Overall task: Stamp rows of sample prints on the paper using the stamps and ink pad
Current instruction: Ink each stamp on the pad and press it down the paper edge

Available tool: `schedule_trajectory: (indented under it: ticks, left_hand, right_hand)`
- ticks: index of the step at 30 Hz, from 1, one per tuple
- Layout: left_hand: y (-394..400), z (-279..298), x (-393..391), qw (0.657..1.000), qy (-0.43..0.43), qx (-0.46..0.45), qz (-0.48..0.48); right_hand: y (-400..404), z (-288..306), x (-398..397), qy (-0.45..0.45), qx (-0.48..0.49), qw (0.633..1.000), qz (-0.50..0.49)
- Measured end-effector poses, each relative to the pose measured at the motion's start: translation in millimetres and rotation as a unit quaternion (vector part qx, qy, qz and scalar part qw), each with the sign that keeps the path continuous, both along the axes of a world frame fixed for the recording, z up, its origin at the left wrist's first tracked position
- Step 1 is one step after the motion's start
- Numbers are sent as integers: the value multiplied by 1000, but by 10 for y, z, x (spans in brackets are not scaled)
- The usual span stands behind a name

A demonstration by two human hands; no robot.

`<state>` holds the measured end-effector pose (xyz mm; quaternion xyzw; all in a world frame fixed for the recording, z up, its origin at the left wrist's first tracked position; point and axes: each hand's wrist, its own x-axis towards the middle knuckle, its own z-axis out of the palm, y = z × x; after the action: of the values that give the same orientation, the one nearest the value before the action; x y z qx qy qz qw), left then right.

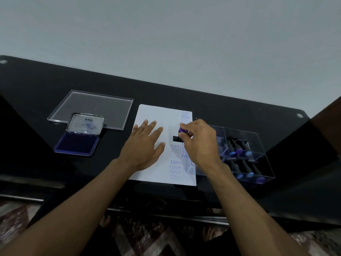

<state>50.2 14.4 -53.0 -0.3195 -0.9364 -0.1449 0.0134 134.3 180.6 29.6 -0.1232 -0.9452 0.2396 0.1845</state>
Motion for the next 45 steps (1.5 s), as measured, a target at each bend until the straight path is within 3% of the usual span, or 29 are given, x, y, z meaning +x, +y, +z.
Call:
schedule_trajectory:
  ticks: [13, 34, 45]
  left_hand:
    - [-12, -112, -58, 1000, -3, -21, -7]
    - [-20, -120, -62, 1000, -8, -18, -10]
    - [-25, -115, -60, 1000, -7, -18, -11]
  right_hand:
    - [25, -94, -103, -25, 44, 998, 22]
    - [12, -197, -184, -42, 29, 999, 11]
    - [25, -213, -206, -33, 81, 996, 34]
